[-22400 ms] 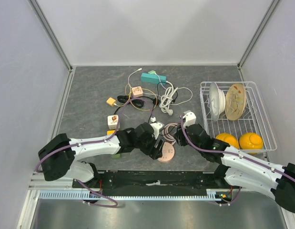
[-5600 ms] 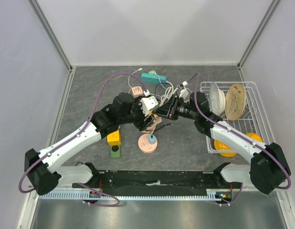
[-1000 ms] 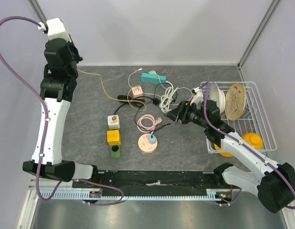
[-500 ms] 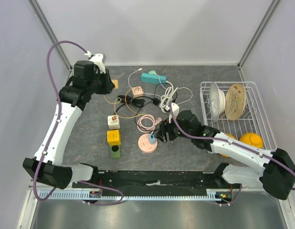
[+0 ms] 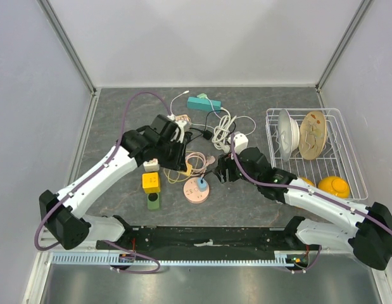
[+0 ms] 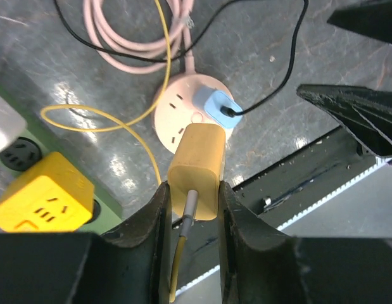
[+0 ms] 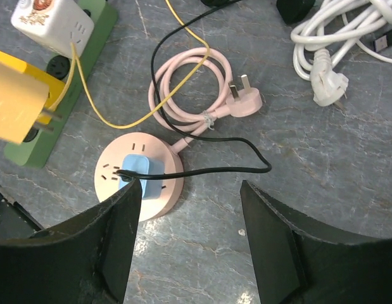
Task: Insert the plug
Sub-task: Insert the plug into the socket.
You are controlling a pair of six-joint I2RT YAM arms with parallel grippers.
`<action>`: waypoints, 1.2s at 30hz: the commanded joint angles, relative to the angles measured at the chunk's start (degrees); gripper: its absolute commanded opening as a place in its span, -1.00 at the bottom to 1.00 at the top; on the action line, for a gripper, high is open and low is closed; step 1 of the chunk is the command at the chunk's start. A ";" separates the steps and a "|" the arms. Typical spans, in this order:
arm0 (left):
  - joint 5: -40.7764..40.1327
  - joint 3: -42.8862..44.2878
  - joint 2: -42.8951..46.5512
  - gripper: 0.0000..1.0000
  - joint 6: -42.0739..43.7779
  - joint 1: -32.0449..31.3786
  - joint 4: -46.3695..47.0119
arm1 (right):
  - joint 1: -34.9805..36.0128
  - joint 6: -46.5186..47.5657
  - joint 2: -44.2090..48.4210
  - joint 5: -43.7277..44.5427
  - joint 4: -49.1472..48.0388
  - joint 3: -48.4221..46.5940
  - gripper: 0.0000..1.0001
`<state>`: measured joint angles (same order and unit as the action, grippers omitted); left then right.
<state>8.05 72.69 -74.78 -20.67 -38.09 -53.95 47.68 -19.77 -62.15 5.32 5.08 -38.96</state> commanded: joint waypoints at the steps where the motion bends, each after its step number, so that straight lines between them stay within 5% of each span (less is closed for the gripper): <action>1: 0.47 -1.66 -1.85 -0.96 -7.01 -4.26 -0.54 | 0.13 -0.71 0.89 2.33 -0.51 1.08 0.43; 16: -12.44 -6.59 -9.77 -0.97 -28.36 -12.45 -2.82 | 0.04 -1.06 2.38 1.88 -0.25 3.36 0.45; 36: -18.34 -3.60 -16.18 -0.97 -36.72 -13.68 -2.74 | 0.04 1.49 8.80 1.80 3.53 5.03 0.46</action>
<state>-7.18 67.46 -90.13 -52.05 -51.27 -56.80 47.68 -19.57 -55.00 6.50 8.51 -34.13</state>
